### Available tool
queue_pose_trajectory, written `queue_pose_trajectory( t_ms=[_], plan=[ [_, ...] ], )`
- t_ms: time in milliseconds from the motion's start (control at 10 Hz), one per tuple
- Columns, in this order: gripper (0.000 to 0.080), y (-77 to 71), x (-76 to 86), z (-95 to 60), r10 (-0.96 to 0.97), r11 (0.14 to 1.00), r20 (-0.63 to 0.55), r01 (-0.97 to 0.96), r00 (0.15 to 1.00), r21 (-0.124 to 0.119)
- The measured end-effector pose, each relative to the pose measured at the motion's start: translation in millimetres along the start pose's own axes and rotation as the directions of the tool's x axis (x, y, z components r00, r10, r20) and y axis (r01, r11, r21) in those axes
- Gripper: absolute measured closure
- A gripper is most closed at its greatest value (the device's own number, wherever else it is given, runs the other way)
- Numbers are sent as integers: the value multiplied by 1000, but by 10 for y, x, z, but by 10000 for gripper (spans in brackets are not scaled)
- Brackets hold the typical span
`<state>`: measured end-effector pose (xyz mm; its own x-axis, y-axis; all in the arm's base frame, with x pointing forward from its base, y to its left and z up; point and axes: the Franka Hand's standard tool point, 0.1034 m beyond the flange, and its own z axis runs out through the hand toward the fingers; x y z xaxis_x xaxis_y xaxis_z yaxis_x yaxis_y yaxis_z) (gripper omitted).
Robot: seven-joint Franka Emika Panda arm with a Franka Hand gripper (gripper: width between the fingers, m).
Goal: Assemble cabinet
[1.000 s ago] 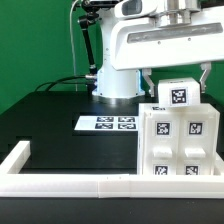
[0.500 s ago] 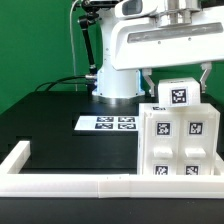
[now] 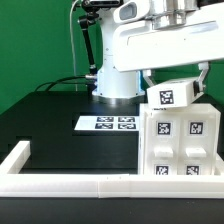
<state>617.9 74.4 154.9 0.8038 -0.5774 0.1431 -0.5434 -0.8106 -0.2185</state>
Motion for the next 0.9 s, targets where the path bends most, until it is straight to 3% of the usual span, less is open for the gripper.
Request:
queue_pose_trajectory(
  t_ms=[200,500,900],
  plan=[
    [256,-31,-30,5,191,982,5,-191,982,4],
    [256,-61,-45,10,330,944,6,-330,944,9],
    [256,-59,-53,12,632,774,33,-633,774,14]
  ],
)
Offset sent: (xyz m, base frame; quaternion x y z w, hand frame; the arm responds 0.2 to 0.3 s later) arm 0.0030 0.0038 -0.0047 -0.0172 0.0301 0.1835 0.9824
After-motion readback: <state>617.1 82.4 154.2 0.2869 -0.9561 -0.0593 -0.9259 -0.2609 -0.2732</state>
